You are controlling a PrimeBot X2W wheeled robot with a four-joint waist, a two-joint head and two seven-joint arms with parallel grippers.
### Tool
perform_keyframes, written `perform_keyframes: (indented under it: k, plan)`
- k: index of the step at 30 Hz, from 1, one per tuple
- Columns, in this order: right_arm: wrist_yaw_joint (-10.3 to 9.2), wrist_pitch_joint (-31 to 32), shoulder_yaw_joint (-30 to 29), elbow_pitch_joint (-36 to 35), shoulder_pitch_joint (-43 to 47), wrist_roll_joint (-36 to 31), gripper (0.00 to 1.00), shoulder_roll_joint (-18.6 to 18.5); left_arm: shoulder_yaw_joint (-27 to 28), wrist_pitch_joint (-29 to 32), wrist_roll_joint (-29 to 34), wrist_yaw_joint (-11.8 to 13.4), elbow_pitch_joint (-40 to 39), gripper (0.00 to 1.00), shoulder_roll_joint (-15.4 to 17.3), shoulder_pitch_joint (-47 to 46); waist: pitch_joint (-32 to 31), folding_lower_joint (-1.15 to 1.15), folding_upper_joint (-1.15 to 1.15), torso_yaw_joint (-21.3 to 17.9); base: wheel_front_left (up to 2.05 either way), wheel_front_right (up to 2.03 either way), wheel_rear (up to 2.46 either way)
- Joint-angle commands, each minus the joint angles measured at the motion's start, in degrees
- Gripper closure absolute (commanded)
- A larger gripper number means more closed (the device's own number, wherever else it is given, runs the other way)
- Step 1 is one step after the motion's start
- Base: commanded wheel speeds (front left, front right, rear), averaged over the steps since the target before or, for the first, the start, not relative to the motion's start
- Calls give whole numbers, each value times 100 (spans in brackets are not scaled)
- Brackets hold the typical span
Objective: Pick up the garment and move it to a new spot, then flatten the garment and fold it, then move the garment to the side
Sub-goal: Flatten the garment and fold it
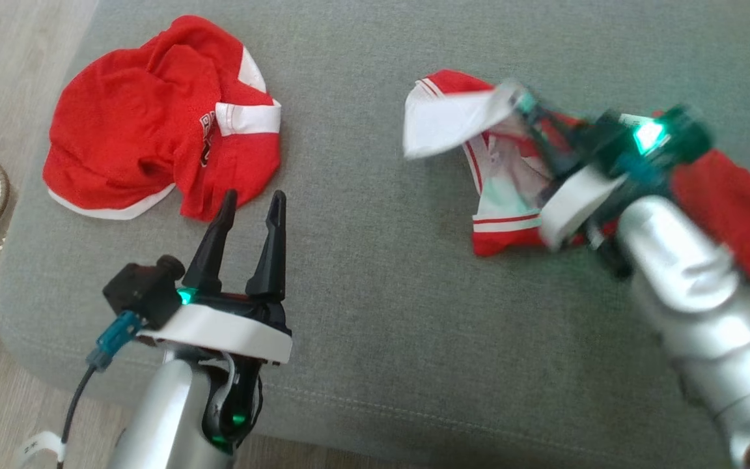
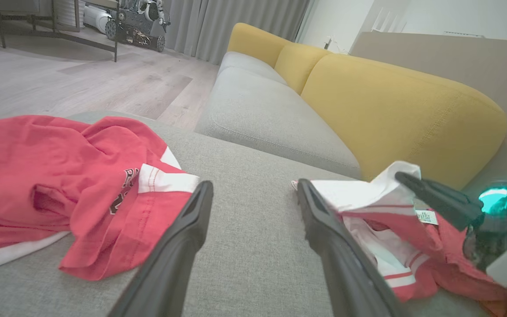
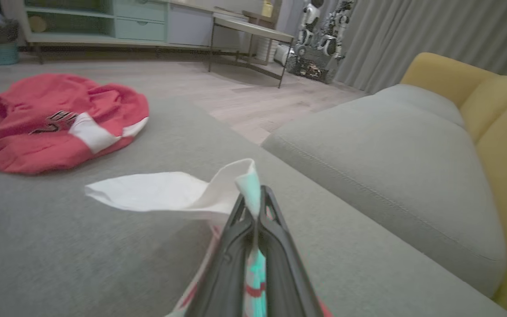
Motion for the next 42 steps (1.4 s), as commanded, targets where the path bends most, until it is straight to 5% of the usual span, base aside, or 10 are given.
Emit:
perform_keyframes:
  k: [1,7,13,14,15,20,29,36,42]
  plan:
    - [43,56,-96,-223,-341,51,100,-50,146,-30,-31,21,-166,0,39,-180,40,0,0,-2,0,0,0]
    - [43,553,-754,-70,-1219,234,100,-619,-40,-30,-108,3,-217,0,39,-337,378,0,0,168,0,0,0]
    - [43,839,-1274,794,-2135,37,100,-1283,-190,-30,-208,-1,-216,0,39,-508,745,0,0,413,0,0,0]
    - [43,818,-1396,981,-2274,-96,73,-1401,-212,-30,-224,0,-220,0,39,-534,782,0,0,442,0,0,0]
    - [43,825,-1564,1191,-2386,-225,0,-1485,-229,-30,-237,4,-222,0,39,-554,807,0,0,462,0,0,0]
    - [43,780,-2052,1814,-2608,-621,0,-1481,-242,-30,-254,50,-214,0,39,-581,814,0,0,432,0,0,0]
    - [43,-27,-2276,2139,-2297,-822,0,-694,-13,-30,-109,39,-165,0,39,-575,400,0,0,-212,0,0,0]
    - [43,-343,-2088,1521,-1514,-299,0,-157,197,-30,-18,21,-136,0,39,-450,-152,0,0,-795,0,0,0]
    - [43,-369,-2025,223,-351,261,0,85,459,-30,-84,82,-263,0,39,-297,-544,0,0,-1204,0,0,0]
